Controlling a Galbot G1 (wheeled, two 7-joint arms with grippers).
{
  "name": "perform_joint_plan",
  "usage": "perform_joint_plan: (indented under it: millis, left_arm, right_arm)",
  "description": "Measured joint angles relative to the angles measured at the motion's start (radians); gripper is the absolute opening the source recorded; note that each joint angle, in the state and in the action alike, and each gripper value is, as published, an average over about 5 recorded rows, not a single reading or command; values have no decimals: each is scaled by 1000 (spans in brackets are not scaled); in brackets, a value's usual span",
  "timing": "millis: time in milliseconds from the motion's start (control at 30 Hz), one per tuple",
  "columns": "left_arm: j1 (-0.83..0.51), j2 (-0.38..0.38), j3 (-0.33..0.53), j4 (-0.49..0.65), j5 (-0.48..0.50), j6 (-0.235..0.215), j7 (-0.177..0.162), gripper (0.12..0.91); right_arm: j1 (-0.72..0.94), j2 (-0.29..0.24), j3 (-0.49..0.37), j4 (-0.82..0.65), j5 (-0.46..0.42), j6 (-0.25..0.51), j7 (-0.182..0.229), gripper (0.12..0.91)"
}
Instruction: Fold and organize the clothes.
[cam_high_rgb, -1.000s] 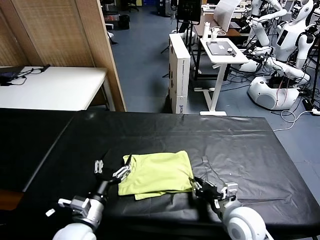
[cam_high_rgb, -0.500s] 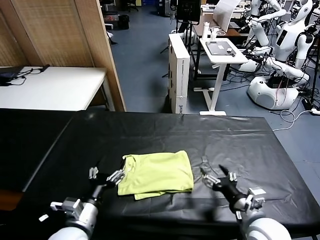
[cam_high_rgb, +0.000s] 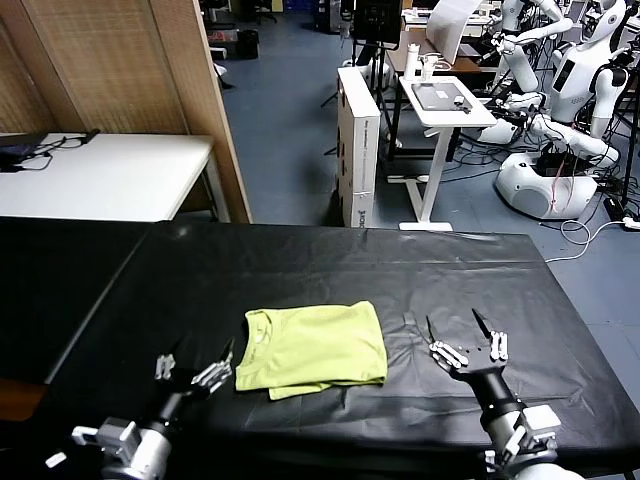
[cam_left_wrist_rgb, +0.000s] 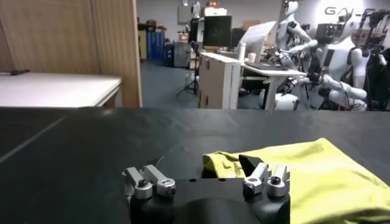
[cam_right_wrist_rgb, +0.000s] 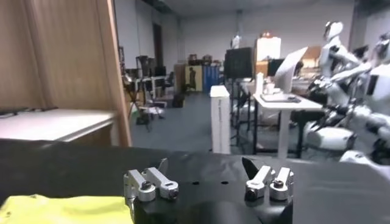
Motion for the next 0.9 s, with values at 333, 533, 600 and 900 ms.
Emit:
perform_joint_plan:
  millis: [333,533,600,900]
  left_arm:
    - [91,17,-25,-23,-16,0,-8,907]
    - [112,11,-40,-26,-18,2,-6,907]
    - [117,10,-44,-27,-19,4,-3,907]
    - [131,9,-48,-29,-12,6,9,907]
  right_arm:
    - [-145,45,-23,-9,-144,175,61,907]
    - [-260,79,-44,-12,-172,222,103,907]
    - [-292,86,-43,-6,-170,221,111,907]
    - [-353,100,-41,12,-168,205,119,907]
